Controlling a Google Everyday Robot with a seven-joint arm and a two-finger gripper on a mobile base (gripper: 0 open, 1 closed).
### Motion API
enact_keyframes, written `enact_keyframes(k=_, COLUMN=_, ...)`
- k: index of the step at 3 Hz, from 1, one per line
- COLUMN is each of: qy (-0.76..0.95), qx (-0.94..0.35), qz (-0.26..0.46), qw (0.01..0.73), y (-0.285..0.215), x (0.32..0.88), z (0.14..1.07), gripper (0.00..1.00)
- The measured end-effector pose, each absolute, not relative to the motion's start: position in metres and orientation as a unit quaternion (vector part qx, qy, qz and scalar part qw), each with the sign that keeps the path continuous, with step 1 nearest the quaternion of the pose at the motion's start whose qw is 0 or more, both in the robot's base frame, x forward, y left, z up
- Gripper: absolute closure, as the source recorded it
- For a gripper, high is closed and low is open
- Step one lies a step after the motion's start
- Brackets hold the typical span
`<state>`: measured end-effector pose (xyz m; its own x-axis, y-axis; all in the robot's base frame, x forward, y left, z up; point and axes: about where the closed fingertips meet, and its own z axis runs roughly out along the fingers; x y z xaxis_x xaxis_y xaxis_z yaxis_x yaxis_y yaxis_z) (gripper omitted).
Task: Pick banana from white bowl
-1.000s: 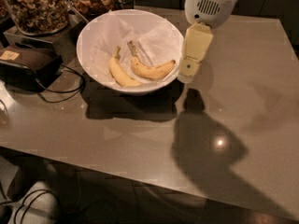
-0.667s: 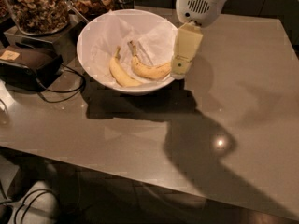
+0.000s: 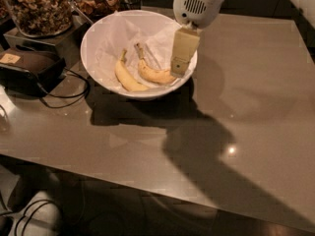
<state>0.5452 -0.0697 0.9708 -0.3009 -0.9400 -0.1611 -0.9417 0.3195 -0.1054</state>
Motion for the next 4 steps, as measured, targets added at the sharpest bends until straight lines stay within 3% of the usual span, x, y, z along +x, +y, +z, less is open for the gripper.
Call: enact_keyframes(k=4, qy=0.845, qx=-0.529, qz=-0.005, qw=0.078, y=-0.055, x=0.583, z=0.953, gripper=0.33)
